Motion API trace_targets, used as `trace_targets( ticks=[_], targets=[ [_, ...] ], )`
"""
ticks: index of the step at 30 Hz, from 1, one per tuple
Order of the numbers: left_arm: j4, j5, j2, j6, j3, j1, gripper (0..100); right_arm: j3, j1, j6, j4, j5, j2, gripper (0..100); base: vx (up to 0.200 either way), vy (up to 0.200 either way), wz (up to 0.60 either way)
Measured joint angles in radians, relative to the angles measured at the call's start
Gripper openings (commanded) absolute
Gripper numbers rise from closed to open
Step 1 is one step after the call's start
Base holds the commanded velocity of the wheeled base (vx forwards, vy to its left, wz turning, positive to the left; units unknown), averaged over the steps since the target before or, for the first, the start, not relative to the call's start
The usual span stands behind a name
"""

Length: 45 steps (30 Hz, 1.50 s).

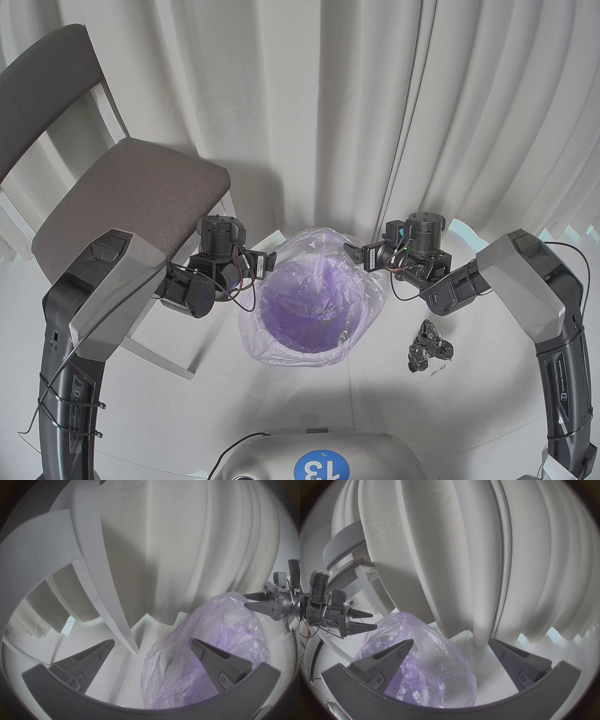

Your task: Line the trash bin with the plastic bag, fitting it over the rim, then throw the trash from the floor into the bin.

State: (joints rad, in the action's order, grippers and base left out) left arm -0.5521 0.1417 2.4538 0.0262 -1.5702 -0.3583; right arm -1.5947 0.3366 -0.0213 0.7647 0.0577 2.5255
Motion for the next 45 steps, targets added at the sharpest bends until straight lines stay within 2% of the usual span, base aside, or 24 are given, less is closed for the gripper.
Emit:
trace_targets(
  ticks=[11,18,30,45],
  targets=[
    [0.062,0.006,0.075,0.007,-0.12,0.02,100,-0.159,-0.009,0.0,-0.065,0.0,0.087,100,0.0,0.0,0.0],
    [0.066,0.014,0.1,0.006,-0.139,0.022,100,-0.224,-0.022,-0.001,-0.116,0.0,0.127,100,0.0,0.0,0.0],
    [0.056,0.021,0.111,0.007,-0.084,0.018,100,-0.296,-0.053,-0.004,-0.157,0.0,0.194,100,0.0,0.0,0.0],
    [0.012,0.024,0.086,0.007,0.0,0.011,100,-0.307,-0.053,-0.006,-0.155,0.0,0.249,100,0.0,0.0,0.0]
  ],
)
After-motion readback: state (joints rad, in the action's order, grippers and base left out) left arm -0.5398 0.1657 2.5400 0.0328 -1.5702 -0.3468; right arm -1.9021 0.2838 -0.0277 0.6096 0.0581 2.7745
